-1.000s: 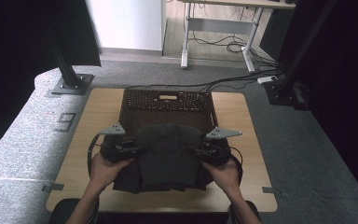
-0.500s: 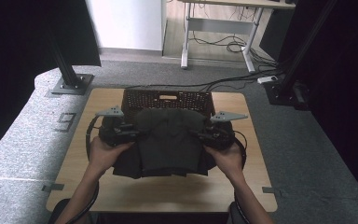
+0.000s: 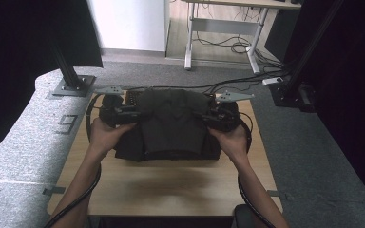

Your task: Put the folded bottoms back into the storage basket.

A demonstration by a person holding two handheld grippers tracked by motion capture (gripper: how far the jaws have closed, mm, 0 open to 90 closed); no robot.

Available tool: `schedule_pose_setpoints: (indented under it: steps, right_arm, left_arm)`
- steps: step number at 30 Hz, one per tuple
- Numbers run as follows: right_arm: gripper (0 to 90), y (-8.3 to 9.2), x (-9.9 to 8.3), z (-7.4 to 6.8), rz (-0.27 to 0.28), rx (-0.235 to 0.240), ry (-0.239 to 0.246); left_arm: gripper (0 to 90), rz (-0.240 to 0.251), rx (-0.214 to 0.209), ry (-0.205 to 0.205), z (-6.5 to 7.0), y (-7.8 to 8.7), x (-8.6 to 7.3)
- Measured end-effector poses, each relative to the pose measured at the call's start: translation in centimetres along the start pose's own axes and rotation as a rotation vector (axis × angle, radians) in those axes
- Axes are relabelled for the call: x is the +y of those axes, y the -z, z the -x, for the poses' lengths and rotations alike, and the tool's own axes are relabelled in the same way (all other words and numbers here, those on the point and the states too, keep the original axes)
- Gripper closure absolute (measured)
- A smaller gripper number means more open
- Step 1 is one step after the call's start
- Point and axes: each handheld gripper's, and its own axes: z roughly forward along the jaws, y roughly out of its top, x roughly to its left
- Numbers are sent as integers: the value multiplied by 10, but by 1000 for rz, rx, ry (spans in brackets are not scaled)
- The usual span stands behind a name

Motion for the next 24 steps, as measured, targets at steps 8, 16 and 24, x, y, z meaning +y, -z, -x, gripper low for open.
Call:
schedule_pose_setpoints:
  steps: [8,16,24]
  right_arm:
    - [691,-10,19,11,12,-28,31]
    - [692,-30,28,24,5,-62,55]
    - [691,-53,28,41,-7,-86,62]
  left_arm:
    - [663,20,8,-3,-16,-5,17]
    - [664,22,6,4,-41,-16,23]
    - [664,18,-4,11,-70,-35,24]
